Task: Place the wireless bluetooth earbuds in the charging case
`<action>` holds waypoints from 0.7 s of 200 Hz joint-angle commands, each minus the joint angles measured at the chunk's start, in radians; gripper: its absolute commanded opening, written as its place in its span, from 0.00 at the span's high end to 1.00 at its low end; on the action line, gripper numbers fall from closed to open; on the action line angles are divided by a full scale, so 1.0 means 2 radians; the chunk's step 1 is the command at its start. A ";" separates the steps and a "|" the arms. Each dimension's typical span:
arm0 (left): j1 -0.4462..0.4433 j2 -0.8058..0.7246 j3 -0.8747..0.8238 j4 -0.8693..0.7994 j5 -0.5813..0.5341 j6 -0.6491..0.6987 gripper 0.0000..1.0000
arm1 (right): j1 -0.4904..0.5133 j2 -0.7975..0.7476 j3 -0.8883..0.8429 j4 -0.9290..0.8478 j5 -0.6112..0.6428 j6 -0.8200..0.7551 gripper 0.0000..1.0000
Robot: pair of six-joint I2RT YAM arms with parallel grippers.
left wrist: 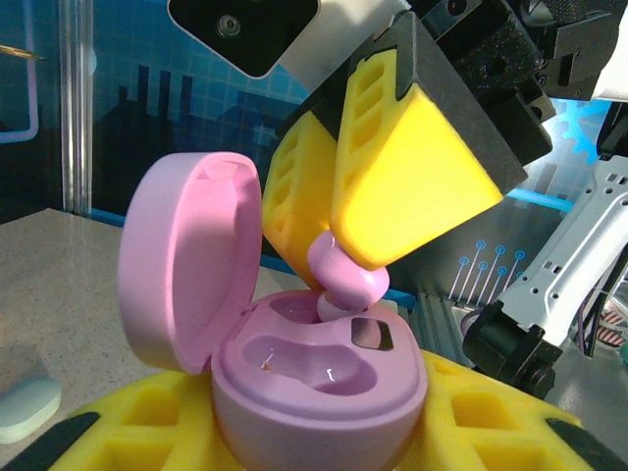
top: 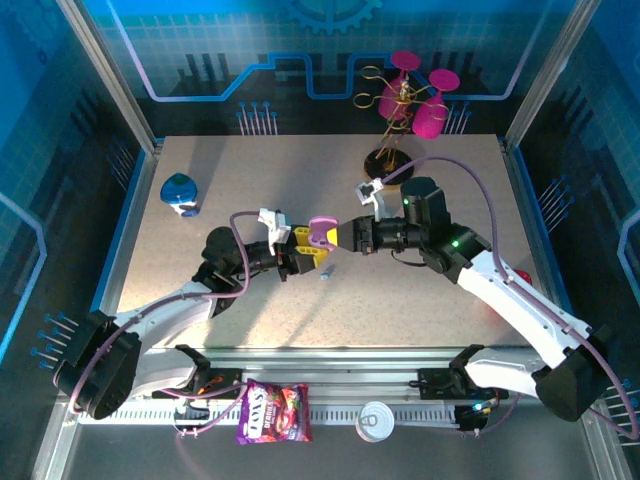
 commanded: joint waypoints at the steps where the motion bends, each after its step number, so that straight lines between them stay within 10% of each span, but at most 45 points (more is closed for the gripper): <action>1: 0.000 -0.007 0.015 0.031 0.005 0.002 0.70 | 0.006 -0.008 0.012 -0.040 0.030 -0.015 0.77; 140: 0.010 -0.015 0.002 0.022 -0.039 0.021 0.73 | 0.002 -0.084 -0.046 0.022 0.059 -0.032 0.44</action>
